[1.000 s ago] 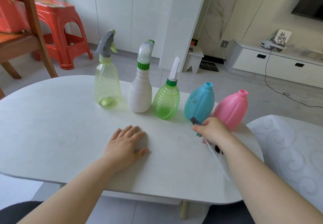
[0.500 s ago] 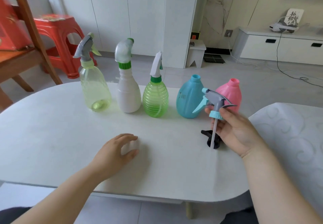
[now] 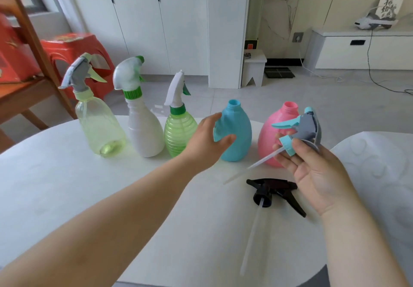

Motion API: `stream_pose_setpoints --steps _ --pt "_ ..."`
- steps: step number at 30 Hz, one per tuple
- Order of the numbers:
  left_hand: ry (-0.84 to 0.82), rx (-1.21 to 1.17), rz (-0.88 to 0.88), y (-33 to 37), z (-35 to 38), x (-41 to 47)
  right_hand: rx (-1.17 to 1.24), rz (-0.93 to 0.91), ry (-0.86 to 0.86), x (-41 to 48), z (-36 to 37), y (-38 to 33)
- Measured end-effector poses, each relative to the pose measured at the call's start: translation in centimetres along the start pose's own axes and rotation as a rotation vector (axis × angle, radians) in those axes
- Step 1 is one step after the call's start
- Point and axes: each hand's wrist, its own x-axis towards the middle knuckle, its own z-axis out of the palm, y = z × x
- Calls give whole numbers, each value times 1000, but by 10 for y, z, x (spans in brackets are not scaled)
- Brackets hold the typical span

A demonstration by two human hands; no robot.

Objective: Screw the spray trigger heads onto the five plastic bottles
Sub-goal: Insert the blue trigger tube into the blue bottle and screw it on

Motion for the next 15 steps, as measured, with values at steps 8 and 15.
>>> stream_pose_setpoints --steps 8,15 --pt "-5 -91 -158 5 10 40 -46 9 39 3 -5 0" --pt "-16 -84 -152 5 17 41 -129 11 8 1 -3 0"
